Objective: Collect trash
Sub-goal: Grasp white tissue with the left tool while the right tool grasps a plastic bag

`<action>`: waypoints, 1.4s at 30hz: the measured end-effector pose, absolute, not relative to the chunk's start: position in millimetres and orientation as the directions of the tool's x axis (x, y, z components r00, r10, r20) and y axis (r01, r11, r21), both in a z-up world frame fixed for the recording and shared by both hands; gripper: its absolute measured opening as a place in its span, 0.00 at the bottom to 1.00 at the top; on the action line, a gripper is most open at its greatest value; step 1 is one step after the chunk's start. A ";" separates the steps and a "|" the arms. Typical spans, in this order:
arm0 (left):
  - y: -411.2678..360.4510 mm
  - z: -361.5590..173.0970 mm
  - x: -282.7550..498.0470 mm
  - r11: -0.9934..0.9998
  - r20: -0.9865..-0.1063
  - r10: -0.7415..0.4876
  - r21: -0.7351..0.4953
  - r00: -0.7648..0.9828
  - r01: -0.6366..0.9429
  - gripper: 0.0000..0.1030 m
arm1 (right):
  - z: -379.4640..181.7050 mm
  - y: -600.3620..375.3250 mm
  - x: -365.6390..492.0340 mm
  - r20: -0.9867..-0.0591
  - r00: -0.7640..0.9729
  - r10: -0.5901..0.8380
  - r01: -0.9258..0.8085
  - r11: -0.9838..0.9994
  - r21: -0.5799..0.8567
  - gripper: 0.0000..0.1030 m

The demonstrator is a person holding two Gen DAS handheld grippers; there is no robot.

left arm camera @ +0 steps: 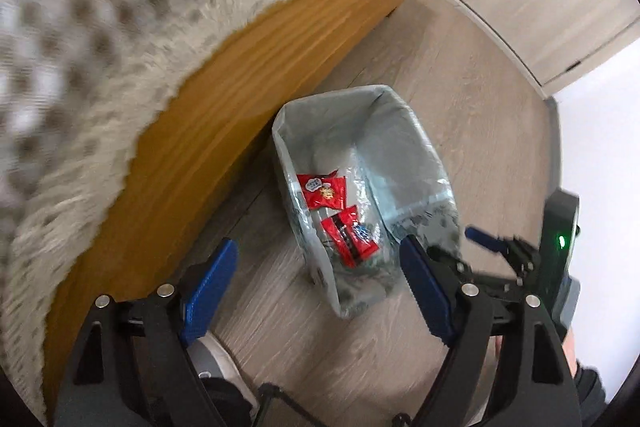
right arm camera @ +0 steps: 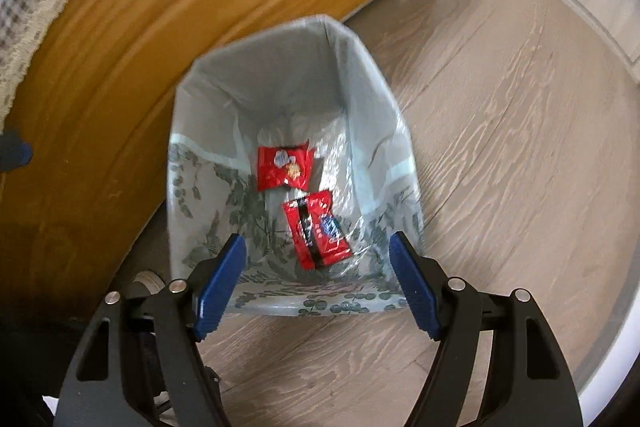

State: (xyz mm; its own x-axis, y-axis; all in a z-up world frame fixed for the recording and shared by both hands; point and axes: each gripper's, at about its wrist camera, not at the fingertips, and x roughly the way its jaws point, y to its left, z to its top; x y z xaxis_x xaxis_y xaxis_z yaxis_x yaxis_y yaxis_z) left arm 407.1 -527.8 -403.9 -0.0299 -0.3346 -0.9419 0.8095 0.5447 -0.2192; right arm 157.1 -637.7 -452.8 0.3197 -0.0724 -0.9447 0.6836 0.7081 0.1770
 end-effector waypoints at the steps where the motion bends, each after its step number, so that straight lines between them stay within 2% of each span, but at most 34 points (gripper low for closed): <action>1: -524.2 -395.4 405.3 0.537 -0.934 -0.355 -0.226 -0.026 0.813 0.78 | -441.4 -637.4 158.1 -0.943 0.320 -0.088 0.678 0.716 0.164 0.69; 9: -469.2 -291.0 399.7 0.518 -0.828 -0.559 -0.304 0.046 0.800 0.78 | -354.2 -620.8 168.7 -0.917 0.333 -0.220 0.634 0.772 0.045 0.69; 12: -439.5 -254.0 399.0 0.514 -0.781 -0.616 -0.298 0.105 0.804 0.82 | -307.4 -604.5 174.6 -0.884 0.376 -0.277 0.605 0.796 0.008 0.69; 17: -362.4 -195.4 407.9 0.551 -0.697 -0.671 -0.240 0.254 0.799 0.87 | -220.4 -544.0 200.6 -0.759 0.527 -0.382 0.494 0.864 -0.091 0.69; 20: -295.9 -174.5 430.5 0.629 -0.646 -0.665 -0.214 0.375 0.747 0.91 | -184.0 -492.9 226.5 -0.657 0.600 -0.456 0.419 0.879 -0.228 0.70; 21: -281.9 -171.1 438.0 0.656 -0.642 -0.651 -0.208 0.405 0.726 0.91 | -173.4 -468.9 240.5 -0.629 0.635 -0.449 0.365 0.892 -0.268 0.73; 25: -204.2 -171.7 485.7 0.800 -0.645 -0.529 -0.162 0.551 0.578 0.91 | -153.5 -401.5 287.0 -0.581 0.739 -0.340 0.199 0.935 -0.294 0.73; 28: -144.3 -166.3 522.8 0.863 -0.624 -0.468 -0.170 0.626 0.476 0.91 | -149.2 -352.0 330.8 -0.578 0.759 -0.300 0.110 0.934 -0.340 0.73; 30: -98.1 -176.0 556.1 0.871 -0.600 -0.485 -0.266 0.636 0.413 0.91 | -146.5 -327.0 352.0 -0.577 0.775 -0.258 0.069 0.942 -0.329 0.73; 33: -45.5 -202.0 603.0 0.871 -0.610 -0.480 -0.414 0.631 0.263 0.90 | -147.8 -299.1 383.3 -0.593 0.779 -0.201 0.021 0.955 -0.297 0.73; 35: -32.7 -209.4 626.4 0.851 -0.599 -0.500 -0.475 0.625 0.225 0.89 | -148.4 -286.1 401.6 -0.599 0.781 -0.175 0.005 0.962 -0.274 0.73; 36: -30.8 -218.0 647.0 0.853 -0.624 -0.494 -0.481 0.606 0.200 0.86 | -147.7 -281.4 409.0 -0.602 0.781 -0.168 0.005 0.965 -0.263 0.73; 39: -43.8 -221.1 674.0 0.866 -0.647 -0.487 -0.447 0.587 0.226 0.84 | -147.1 -266.8 429.5 -0.613 0.778 -0.141 0.004 0.976 -0.219 0.73; 42: -73.9 -223.1 696.9 0.916 -0.677 -0.401 -0.305 0.617 0.261 0.84 | -147.2 -250.8 446.9 -0.619 0.775 -0.127 -0.002 0.979 -0.204 0.73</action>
